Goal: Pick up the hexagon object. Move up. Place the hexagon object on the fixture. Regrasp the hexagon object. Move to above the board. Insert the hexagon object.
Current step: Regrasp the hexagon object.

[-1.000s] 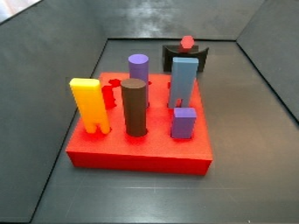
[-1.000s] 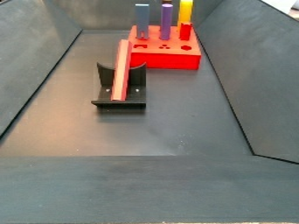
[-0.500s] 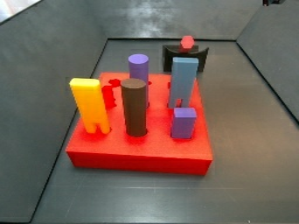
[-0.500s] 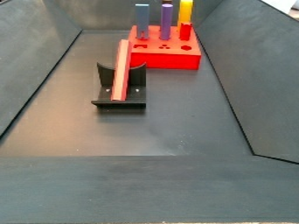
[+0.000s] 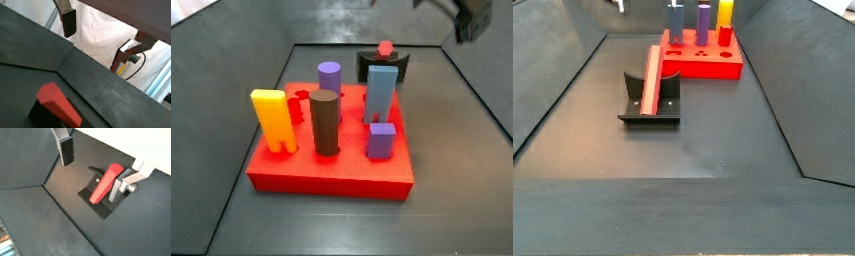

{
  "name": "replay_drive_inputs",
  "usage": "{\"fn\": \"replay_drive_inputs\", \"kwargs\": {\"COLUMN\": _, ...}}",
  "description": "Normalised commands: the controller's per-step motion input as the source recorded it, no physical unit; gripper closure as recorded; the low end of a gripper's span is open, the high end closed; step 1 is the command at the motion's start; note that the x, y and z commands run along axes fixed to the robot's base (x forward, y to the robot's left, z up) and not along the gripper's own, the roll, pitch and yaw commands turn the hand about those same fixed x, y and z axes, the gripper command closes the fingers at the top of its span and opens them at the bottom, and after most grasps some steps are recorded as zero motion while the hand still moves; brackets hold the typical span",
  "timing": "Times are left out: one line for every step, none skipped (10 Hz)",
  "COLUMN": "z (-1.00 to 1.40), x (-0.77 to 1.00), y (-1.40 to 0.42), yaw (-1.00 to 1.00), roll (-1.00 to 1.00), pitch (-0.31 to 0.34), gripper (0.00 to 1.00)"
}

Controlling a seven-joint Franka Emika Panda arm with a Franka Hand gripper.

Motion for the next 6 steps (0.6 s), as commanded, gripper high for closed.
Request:
{"fn": "replay_drive_inputs", "kwargs": {"z": -1.0, "x": 0.09, "y": 0.03, "yaw": 0.11, "roll": 0.09, "pitch": -0.145, "gripper": 0.0}}
{"fn": "replay_drive_inputs", "kwargs": {"z": -1.0, "x": 0.1, "y": 0.03, "yaw": 0.07, "roll": 0.08, "pitch": -0.157, "gripper": 0.0}}
{"fn": "replay_drive_inputs", "kwargs": {"z": -1.0, "x": 0.11, "y": 0.03, "yaw": 0.01, "roll": 0.08, "pitch": -0.151, "gripper": 0.0}}
{"fn": "replay_drive_inputs", "kwargs": {"z": -0.99, "x": 0.11, "y": 0.02, "yaw": -0.02, "roll": 0.08, "pitch": -0.136, "gripper": 0.0}}
{"fn": "replay_drive_inputs", "kwargs": {"z": -0.76, "x": 0.1, "y": 0.01, "yaw": -0.05, "roll": 0.08, "pitch": -0.105, "gripper": 0.0}}
{"fn": "replay_drive_inputs", "kwargs": {"z": -0.65, "x": 0.09, "y": 0.01, "yaw": -0.06, "roll": 0.07, "pitch": -0.089, "gripper": 0.0}}
